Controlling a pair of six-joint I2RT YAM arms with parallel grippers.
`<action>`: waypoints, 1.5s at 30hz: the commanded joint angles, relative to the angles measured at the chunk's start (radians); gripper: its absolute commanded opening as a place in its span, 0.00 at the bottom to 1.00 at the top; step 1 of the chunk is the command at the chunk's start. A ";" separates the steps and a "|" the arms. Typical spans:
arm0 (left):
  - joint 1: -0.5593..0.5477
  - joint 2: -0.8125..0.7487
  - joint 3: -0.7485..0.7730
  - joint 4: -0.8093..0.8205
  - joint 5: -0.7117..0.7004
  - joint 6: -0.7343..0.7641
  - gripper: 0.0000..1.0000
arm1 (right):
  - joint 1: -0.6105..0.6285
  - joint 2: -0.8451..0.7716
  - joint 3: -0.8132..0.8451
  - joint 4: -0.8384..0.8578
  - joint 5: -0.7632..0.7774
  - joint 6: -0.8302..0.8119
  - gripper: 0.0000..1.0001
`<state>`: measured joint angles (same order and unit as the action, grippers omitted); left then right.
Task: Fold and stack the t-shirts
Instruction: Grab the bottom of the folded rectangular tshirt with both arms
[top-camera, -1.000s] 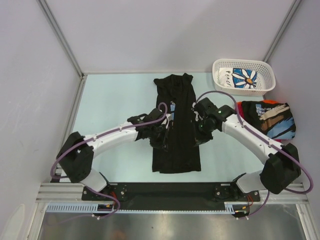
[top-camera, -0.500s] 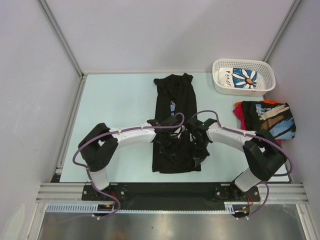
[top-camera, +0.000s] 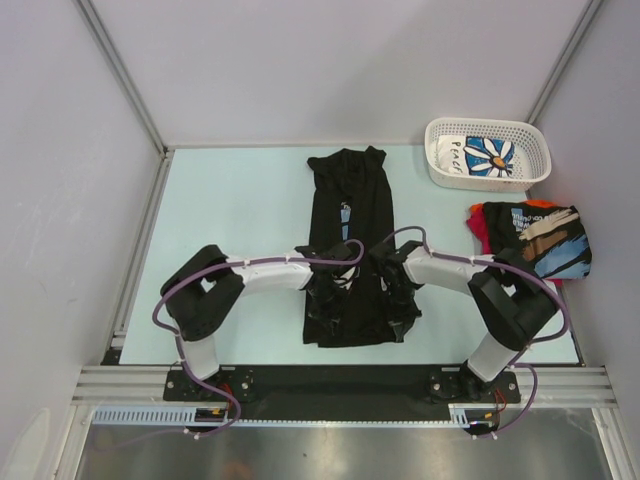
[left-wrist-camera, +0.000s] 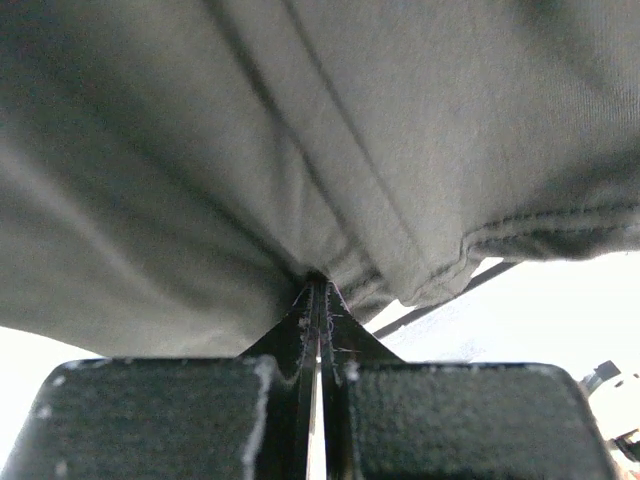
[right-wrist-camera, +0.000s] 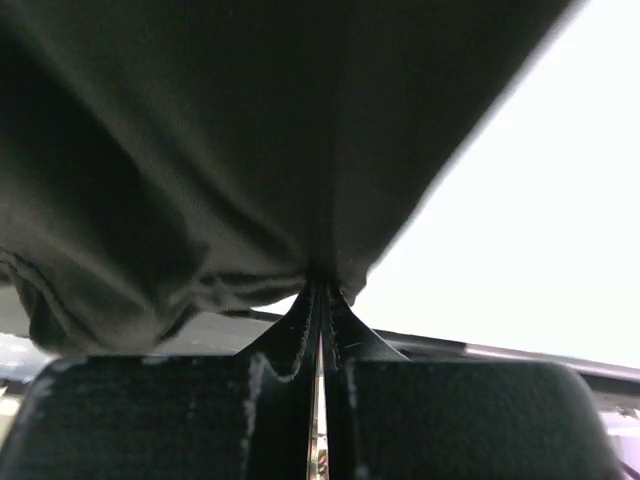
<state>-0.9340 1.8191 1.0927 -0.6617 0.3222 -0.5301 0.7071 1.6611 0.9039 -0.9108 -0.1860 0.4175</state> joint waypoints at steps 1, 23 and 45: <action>-0.008 -0.134 0.045 -0.095 -0.074 0.019 0.00 | 0.006 -0.118 0.128 -0.109 0.097 0.003 0.00; 0.371 -0.856 -0.574 0.175 0.109 -0.237 0.99 | -0.274 -0.481 -0.157 -0.041 -0.171 0.179 0.35; 0.310 -0.342 -0.462 0.389 0.186 -0.173 0.99 | -0.258 -0.290 -0.293 0.303 -0.185 0.238 0.38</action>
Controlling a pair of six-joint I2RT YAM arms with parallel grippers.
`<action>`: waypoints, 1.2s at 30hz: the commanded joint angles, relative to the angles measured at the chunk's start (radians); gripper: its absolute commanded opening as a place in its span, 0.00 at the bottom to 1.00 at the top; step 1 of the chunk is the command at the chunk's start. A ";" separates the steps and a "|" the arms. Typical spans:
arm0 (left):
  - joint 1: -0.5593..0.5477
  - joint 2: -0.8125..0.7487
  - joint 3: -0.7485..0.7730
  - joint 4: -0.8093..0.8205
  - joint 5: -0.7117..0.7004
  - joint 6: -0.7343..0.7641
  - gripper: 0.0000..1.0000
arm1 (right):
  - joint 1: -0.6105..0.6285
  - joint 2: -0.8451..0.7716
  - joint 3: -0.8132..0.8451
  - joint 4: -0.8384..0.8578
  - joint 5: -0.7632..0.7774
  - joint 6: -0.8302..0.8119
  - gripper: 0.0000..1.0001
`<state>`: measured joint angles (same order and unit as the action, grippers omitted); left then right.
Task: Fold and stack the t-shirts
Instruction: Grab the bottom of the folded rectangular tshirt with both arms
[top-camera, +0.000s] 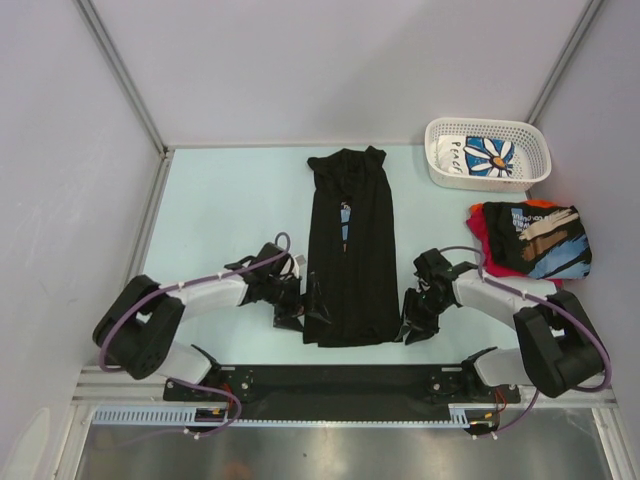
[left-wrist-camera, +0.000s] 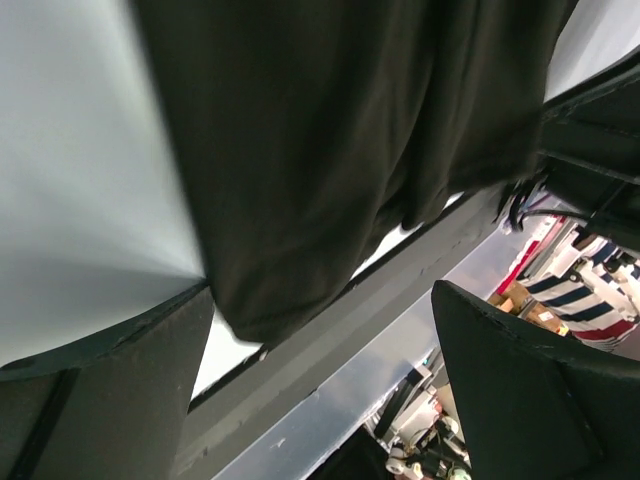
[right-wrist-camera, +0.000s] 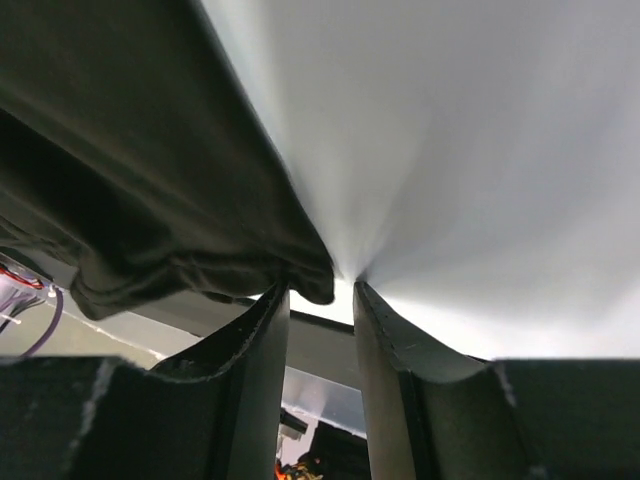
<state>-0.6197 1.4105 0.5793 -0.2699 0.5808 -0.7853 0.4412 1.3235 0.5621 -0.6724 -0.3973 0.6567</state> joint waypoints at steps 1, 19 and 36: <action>-0.005 0.076 0.066 -0.008 -0.078 0.087 0.99 | 0.010 0.058 0.056 0.062 0.026 -0.005 0.38; -0.005 0.159 0.131 -0.091 -0.088 0.162 0.99 | -0.064 0.040 0.203 -0.153 0.008 -0.192 0.71; -0.005 0.171 0.160 -0.134 -0.105 0.187 0.99 | -0.179 -0.055 -0.185 0.324 -0.288 0.139 0.74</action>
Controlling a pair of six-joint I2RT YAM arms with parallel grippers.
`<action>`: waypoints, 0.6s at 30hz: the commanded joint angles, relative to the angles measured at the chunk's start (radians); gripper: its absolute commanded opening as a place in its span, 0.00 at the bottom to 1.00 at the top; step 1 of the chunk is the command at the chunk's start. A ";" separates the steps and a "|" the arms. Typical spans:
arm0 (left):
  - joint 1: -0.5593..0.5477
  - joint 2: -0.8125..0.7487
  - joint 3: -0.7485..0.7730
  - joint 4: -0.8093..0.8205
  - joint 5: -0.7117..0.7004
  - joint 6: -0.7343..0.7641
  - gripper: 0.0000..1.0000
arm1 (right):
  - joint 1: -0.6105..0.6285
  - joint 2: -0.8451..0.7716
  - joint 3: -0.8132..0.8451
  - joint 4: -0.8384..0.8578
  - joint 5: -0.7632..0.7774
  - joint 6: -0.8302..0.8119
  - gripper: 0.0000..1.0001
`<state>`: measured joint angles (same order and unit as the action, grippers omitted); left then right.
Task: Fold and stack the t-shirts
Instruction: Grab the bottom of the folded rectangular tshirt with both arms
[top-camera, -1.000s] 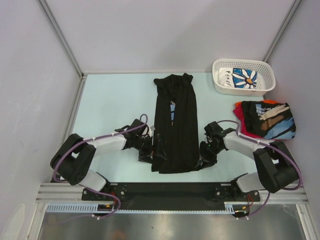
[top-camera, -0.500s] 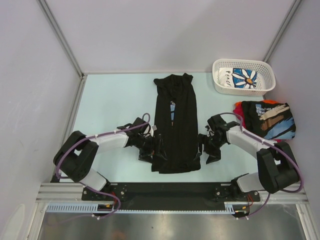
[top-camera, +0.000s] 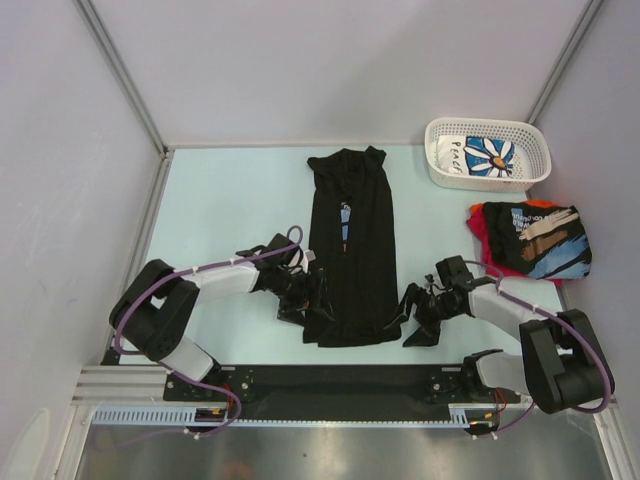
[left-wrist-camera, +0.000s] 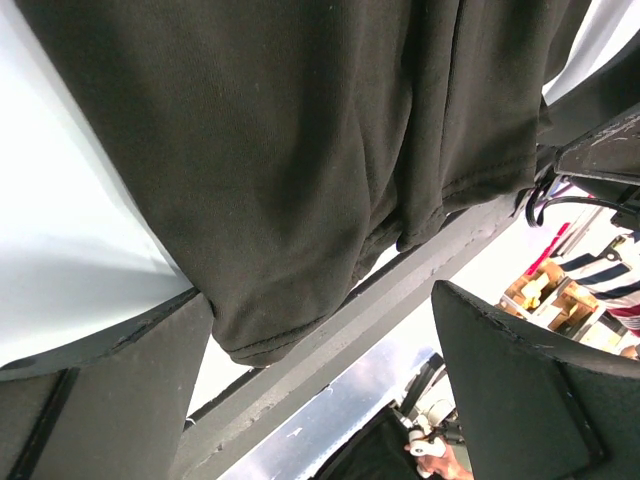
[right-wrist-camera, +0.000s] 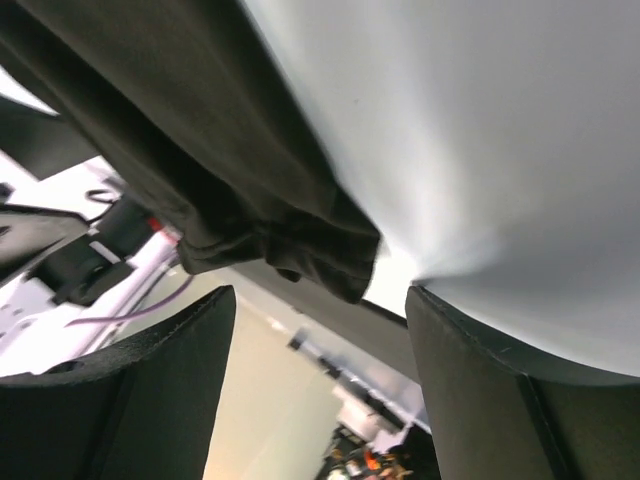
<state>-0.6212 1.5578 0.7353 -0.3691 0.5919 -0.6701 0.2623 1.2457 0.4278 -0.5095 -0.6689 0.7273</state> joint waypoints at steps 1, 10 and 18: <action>-0.003 0.021 0.004 -0.039 -0.118 0.072 0.99 | 0.002 0.027 -0.058 0.187 -0.018 0.069 0.74; -0.003 0.015 0.015 -0.080 -0.135 0.101 0.99 | 0.032 0.090 -0.064 0.302 0.028 0.110 0.72; 0.000 0.065 0.029 -0.105 -0.159 0.092 0.94 | 0.130 0.201 0.002 0.283 0.086 0.107 0.67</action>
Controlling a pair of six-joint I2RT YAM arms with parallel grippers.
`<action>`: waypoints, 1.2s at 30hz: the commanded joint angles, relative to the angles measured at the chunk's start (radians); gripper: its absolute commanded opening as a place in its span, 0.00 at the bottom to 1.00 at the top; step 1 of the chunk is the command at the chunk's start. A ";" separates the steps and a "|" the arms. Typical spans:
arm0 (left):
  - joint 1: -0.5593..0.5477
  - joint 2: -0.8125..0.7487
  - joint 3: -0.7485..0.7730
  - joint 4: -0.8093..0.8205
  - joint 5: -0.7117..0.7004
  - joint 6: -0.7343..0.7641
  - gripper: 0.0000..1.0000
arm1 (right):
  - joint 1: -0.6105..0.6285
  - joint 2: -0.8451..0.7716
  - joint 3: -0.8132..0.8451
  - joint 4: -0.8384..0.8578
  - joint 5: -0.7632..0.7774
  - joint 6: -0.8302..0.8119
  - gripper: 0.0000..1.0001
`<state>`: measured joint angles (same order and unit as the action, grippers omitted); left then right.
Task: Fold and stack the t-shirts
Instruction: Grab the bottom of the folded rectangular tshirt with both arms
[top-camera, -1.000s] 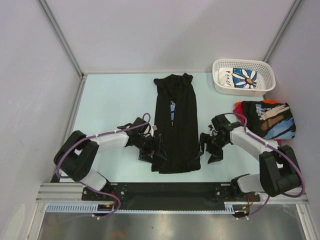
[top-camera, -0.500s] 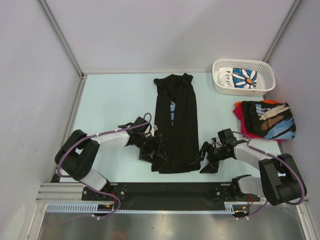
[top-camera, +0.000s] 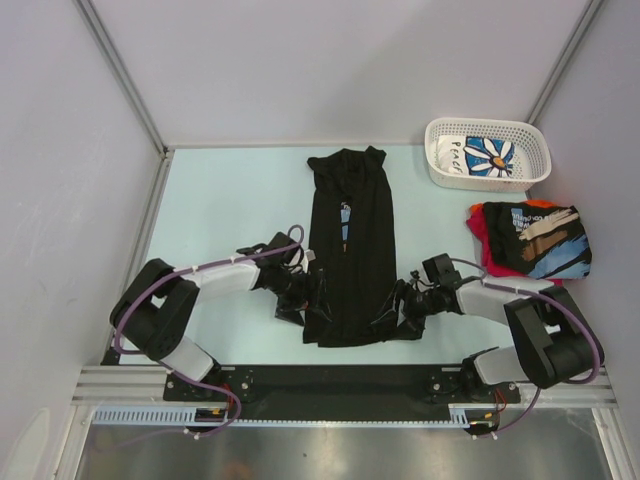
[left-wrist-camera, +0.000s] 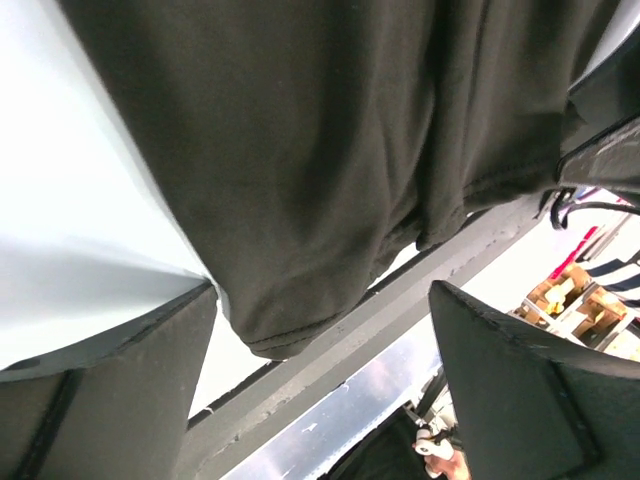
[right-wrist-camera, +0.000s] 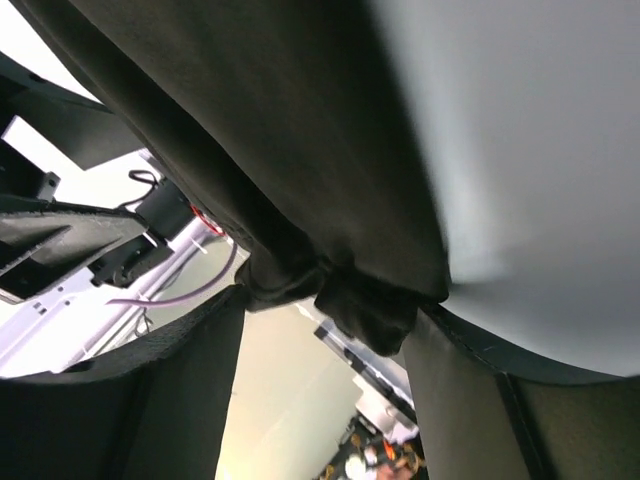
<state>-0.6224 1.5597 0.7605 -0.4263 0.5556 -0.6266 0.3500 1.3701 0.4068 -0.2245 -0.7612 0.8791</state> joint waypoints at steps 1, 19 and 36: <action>0.001 0.082 0.006 -0.054 -0.126 0.044 0.91 | 0.055 0.089 0.039 -0.051 0.192 -0.052 0.66; 0.003 0.174 0.053 -0.146 -0.111 0.056 0.00 | 0.087 -0.006 0.283 -0.504 0.384 -0.233 0.00; -0.010 0.091 0.109 -0.189 -0.029 0.090 0.84 | 0.090 0.024 0.300 -0.495 0.247 -0.311 0.00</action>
<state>-0.6209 1.6592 0.8097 -0.5812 0.5785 -0.5827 0.4374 1.3727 0.6746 -0.6956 -0.4877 0.6048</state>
